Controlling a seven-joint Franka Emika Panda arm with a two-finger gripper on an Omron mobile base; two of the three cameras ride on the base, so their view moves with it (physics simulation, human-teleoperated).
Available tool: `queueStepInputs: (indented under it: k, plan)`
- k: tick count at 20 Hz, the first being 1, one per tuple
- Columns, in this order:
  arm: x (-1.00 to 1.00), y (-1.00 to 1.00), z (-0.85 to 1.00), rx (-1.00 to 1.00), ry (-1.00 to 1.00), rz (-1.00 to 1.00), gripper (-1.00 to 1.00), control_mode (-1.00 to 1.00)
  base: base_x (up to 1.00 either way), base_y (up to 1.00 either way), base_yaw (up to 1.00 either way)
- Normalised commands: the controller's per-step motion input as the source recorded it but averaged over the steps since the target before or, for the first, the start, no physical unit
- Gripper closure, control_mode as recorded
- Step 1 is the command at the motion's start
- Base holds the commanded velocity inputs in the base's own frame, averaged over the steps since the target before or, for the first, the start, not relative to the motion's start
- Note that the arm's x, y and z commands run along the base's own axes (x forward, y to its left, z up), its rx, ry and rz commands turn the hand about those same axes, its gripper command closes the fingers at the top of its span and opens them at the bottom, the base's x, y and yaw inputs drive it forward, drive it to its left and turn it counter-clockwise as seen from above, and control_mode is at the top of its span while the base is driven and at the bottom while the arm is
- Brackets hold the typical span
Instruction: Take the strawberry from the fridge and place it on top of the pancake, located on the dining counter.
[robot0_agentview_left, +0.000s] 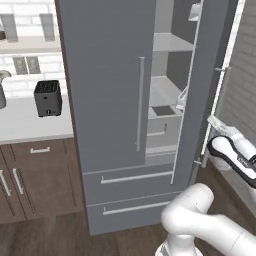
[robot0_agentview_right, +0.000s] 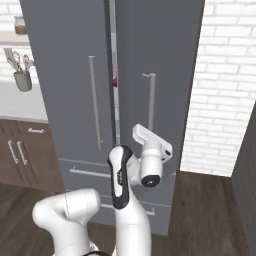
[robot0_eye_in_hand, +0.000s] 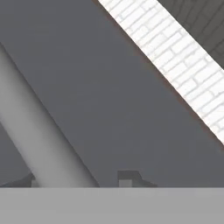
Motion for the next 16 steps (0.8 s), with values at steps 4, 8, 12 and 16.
queueStepInputs:
  k: [4,8,12,16]
  plan:
    - [-0.07,-1.00,0.00,0.10,0.00,-0.08,1.00,-1.00,0.00,0.00,0.00]
    - [-0.06,-1.00,0.00,0.09,0.00,-0.08,1.00,-1.00,0.00,0.00,0.00]
    - [-0.01,-1.00,0.00,0.09,0.01,-0.09,1.00,-1.00,0.00,0.00,0.00]
    - [0.20,-1.00,0.00,0.10,0.08,-0.12,1.00,-1.00,0.00,0.00,0.00]
